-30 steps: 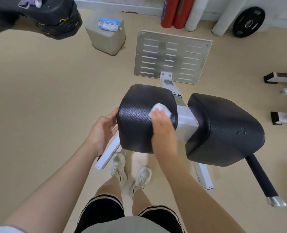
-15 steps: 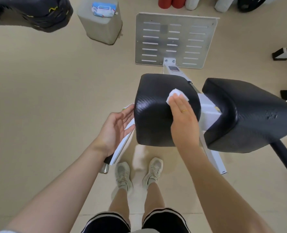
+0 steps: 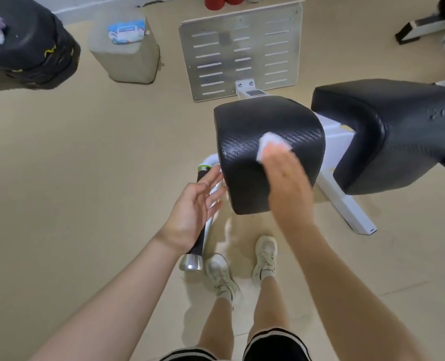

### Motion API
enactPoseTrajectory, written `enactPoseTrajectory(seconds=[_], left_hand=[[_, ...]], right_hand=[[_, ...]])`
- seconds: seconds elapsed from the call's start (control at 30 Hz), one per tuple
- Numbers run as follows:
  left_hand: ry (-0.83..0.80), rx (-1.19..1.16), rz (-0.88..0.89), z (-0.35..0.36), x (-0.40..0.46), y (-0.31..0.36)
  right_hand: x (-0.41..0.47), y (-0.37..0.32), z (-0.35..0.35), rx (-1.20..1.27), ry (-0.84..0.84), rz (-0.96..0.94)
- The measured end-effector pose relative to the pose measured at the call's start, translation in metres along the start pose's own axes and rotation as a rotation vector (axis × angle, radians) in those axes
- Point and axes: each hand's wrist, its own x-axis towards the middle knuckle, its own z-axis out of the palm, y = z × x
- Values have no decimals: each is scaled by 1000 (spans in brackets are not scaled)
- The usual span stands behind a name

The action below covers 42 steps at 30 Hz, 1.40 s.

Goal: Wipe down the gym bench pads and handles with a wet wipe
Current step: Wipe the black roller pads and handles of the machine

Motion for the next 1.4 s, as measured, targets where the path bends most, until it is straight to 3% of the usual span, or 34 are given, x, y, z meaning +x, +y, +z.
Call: enactPoseTrajectory(seconds=[0.1,0.2,0.37,0.43,0.5,0.73,0.9,1.07,1.4], left_hand=[[9,71,18,5,2,-3],[21,87,10,11,4,-6],[14,93,40,15,2,-8],[1,80,37,13,2,-7],[22,123,26,15,1,-7],[142,174,87,29,1,-13],[192,141,117,35,3,-18],[240,154,129,44,3,-19],[267,189,184,60,-1,-20]], right_hand=[[6,32,-18,-149,121,107],[3,29,-14,-133,255,127],[-22,-11,41,-62,97,-251],[-27,-20,50,-61,51,-308],[-24,-16,41,-56,39,-321],[-17,61,-16,-165,141,-30],[-42,35,17,-73,95,-296],[-58,18,38,14,-55,-346],[-26,43,26,-26,129,-322]])
